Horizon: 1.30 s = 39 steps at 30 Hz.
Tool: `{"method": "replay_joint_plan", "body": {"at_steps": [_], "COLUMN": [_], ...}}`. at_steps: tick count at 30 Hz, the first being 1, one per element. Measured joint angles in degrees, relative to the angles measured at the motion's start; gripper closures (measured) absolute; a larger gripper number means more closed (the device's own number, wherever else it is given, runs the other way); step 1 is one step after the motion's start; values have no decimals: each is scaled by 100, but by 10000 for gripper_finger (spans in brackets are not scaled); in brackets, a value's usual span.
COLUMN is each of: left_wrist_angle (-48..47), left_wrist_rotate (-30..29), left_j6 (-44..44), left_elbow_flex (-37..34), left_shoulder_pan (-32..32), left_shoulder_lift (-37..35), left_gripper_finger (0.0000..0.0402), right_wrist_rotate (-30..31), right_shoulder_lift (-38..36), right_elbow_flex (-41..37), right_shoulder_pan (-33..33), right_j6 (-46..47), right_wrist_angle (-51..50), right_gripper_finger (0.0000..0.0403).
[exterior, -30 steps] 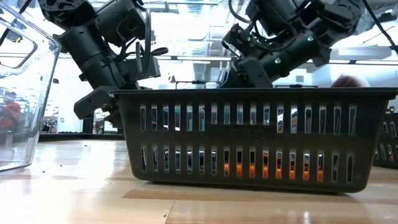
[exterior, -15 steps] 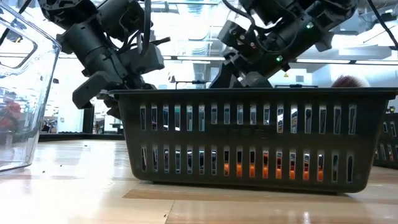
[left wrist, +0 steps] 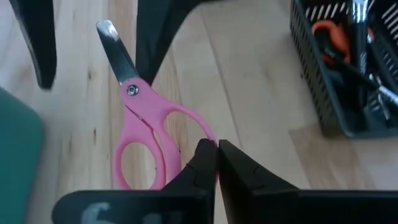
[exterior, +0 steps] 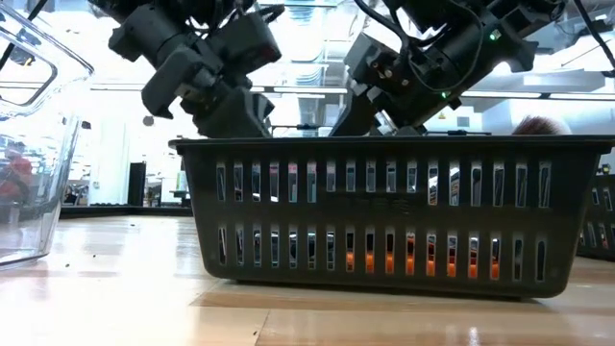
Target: Pick & Place Paint Supplies
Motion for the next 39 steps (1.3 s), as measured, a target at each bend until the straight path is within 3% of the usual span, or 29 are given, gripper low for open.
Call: {"method": "replay_joint_plan", "body": {"at_steps": [22, 28, 34, 39], "left_wrist_angle": [374, -209, -1130, -1298], "left_wrist_rotate": [492, 533, 684, 687], "left_j6": [212, 159, -326, -434], "left_elbow_flex": [299, 302, 292, 292], "left_shoulder_pan": [280, 292, 440, 444], "left_shoulder_lift": [0, -103, -51, 12], "left_gripper_finger": [400, 401, 398, 365], "right_wrist_rotate": [26, 61, 192, 238], "right_shoulder_lift": [0, 0, 0, -1], "right_elbow_flex": [0, 0, 0, 0], "right_shoulder_pan": [97, 90, 90, 92], "right_j6": [-98, 181, 713, 909], "right_wrist_angle": [175, -91, -328, -362], "right_gripper_finger": [254, 280, 250, 199]}}
